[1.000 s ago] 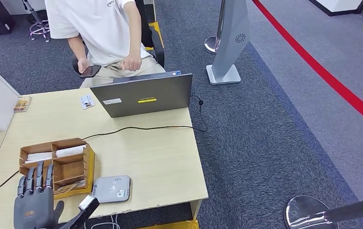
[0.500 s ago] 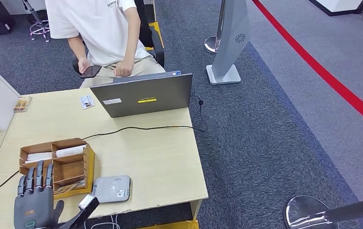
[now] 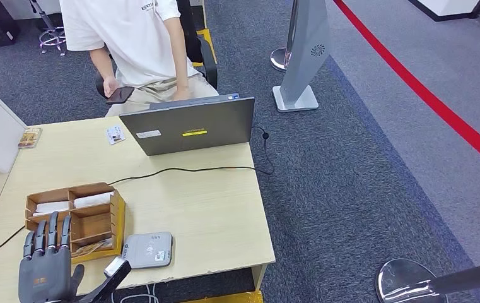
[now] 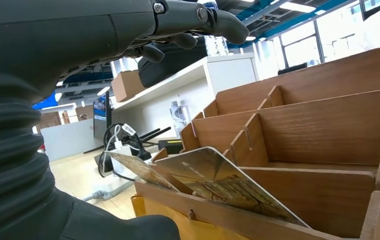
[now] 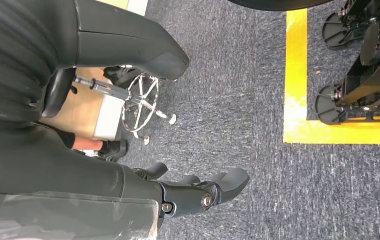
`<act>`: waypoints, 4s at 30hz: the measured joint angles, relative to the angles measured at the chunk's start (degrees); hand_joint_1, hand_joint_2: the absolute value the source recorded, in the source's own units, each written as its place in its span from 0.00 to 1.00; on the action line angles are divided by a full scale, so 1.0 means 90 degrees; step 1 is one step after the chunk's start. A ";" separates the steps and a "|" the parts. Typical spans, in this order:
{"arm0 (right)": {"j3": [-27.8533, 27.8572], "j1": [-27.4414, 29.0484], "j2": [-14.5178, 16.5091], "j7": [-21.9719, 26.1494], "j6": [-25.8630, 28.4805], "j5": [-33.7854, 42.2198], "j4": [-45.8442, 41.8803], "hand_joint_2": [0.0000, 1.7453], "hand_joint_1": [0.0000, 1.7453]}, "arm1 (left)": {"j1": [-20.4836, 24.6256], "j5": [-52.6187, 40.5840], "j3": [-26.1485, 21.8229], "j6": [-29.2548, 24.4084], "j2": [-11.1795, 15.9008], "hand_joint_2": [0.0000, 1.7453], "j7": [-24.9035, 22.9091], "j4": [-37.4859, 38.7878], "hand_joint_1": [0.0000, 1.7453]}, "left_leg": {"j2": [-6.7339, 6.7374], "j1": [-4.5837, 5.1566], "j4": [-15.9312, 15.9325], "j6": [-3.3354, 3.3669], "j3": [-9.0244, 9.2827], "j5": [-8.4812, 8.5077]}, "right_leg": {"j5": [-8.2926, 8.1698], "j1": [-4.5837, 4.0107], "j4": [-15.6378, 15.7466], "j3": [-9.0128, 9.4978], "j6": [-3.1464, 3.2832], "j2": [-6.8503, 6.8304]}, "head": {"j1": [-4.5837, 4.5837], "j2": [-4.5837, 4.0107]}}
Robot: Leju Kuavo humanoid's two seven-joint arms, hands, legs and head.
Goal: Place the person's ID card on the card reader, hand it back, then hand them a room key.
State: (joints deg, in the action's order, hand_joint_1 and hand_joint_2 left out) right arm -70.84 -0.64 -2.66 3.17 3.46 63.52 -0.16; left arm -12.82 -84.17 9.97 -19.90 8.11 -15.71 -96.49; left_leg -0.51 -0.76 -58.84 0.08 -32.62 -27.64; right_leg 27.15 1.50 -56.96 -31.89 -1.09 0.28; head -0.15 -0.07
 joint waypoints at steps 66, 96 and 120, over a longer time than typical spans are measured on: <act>-0.0039 -0.0001 -0.0001 0.0045 0.0008 0.0000 0.0012 1.00 0.00 | 0.0295 0.0476 -0.0024 0.0707 0.0061 1.00 0.0126 0.0142 1.00 | 0.0000 0.0000 0.0000 0.0000 -0.0001 0.0000 | 0.0000 0.0000 0.0000 0.0000 0.0000 0.0000 | 0.0000 0.0000; -0.0108 -0.0010 -0.0001 0.0095 0.0016 -0.0007 0.0027 1.00 0.00 | 0.1449 0.0857 0.0372 0.1354 0.0166 1.00 0.0342 -0.1608 1.00 | -0.0001 0.0000 0.0000 -0.0002 -0.0001 0.0003 | -0.0003 0.0000 -0.0001 -0.0004 0.0004 0.0000 | -0.0001 0.0000; -0.0319 -0.0069 0.0000 -0.0109 -0.0112 -0.0212 0.0027 1.00 0.00 | 0.3376 0.0420 0.0588 0.1361 0.0883 1.00 0.0075 -0.1480 1.00 | -0.0001 -0.0001 -0.0001 -0.0002 -0.0001 0.0008 | -0.0005 0.0000 -0.0003 -0.0004 0.0005 0.0002 | 0.0000 0.0000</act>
State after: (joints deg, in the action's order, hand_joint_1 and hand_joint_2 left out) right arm -73.71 -1.26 -2.66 2.19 2.45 61.61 0.09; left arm 17.56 -80.39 15.26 -7.65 16.05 -15.03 -109.81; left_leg -0.52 -0.77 -58.84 0.07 -32.63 -27.56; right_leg 27.10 1.50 -56.99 -31.93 -1.05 0.30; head -0.15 -0.07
